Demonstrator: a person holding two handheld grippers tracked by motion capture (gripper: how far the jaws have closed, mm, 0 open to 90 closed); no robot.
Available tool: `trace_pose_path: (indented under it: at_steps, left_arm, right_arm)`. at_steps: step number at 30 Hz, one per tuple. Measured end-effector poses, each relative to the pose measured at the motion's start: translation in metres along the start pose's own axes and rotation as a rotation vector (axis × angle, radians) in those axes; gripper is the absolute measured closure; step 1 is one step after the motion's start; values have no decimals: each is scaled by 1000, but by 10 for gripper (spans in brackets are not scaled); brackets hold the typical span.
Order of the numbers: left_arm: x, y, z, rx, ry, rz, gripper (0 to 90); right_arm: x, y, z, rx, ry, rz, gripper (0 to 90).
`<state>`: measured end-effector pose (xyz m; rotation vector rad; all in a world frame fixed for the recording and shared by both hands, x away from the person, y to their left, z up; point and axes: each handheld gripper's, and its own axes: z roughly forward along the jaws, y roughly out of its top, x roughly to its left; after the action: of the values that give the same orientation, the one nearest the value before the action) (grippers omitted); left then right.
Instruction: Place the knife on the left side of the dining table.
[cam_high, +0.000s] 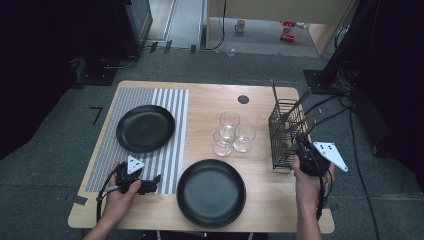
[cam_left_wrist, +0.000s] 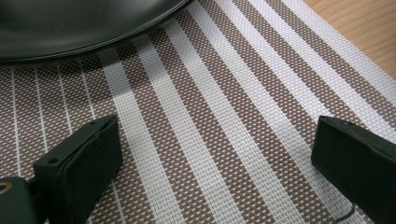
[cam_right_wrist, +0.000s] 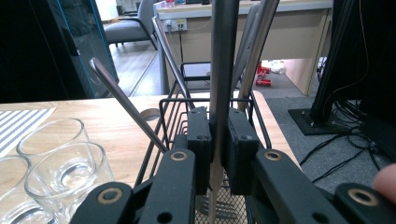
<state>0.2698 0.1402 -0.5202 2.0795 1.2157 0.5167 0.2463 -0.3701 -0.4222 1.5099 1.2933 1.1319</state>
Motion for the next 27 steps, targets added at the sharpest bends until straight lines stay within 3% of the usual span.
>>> trace_pose_path:
  at_steps: [13,27]
  left_arm:
    - [0,0,0,0,0,0,18]
    - [0,0,0,1,0,1,18]
  right_arm:
    - [-2,-13,5,33,4,20,831]
    - [-4,-8,4,34,-2,15,835]
